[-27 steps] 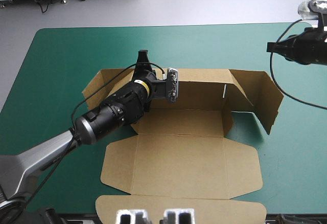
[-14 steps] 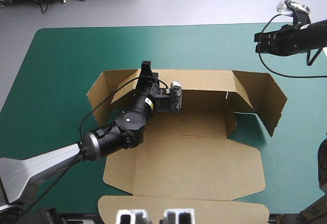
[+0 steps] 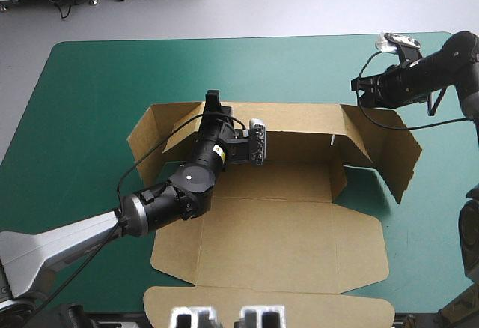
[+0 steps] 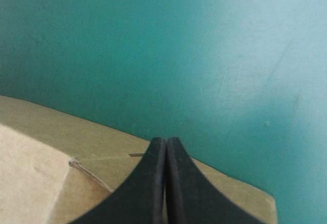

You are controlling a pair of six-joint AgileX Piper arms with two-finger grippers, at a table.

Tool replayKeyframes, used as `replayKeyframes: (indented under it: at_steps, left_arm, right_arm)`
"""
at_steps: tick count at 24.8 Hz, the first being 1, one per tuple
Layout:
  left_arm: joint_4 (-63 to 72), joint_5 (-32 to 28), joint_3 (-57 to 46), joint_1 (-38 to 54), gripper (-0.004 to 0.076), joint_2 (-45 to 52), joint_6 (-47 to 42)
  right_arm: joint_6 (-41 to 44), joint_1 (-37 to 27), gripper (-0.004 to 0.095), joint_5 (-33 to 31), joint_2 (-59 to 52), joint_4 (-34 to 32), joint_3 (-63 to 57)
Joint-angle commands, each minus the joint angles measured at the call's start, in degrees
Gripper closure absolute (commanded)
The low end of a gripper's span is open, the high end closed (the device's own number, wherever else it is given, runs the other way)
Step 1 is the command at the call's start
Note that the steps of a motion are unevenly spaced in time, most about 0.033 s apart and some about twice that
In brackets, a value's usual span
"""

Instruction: Fold the box

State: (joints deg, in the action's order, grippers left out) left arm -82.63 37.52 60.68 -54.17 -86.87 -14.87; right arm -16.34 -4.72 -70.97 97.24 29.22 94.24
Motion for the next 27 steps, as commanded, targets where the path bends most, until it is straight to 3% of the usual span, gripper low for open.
replayKeyframes:
  at_steps: [1,7,10,15,22,25,27]
  left_arm:
    - [-1.9,1.0,1.2,-0.4,0.0734,2.0,-1.3]
    - [-1.9,1.0,1.2,-0.4,0.0734,2.0,-1.3]
    - [-1.9,0.6,1.2,-0.4,0.0734,2.0,-1.3]
    - [0.5,-3.0,1.2,-0.4,0.0734,2.0,0.1]
    - [2.1,-3.1,1.2,-0.4,0.0734,2.0,1.0]
    - [2.5,-3.1,1.2,-0.4,0.0734,2.0,1.0]
    - [2.5,-3.4,1.2,-0.4,0.0734,2.0,1.0]
  right_arm:
    - [-1.1,-0.1,0.0927,-0.6,-5.5,-0.3,-1.9]
    - [-4.5,-0.1,0.0928,-0.6,-12.8,0.8,-10.4]
    - [-9.8,-0.1,0.0928,0.5,-15.7,4.5,-17.5]
    - [-22.7,-0.1,0.0928,11.5,-20.3,14.8,-31.9]
    - [-40.3,-0.1,0.0928,24.7,-26.4,27.7,-46.0]
    - [-49.2,-0.1,0.0928,25.7,-28.3,31.9,-49.4]
    - [-49.2,-0.1,0.0923,25.6,-28.8,30.8,-50.2]
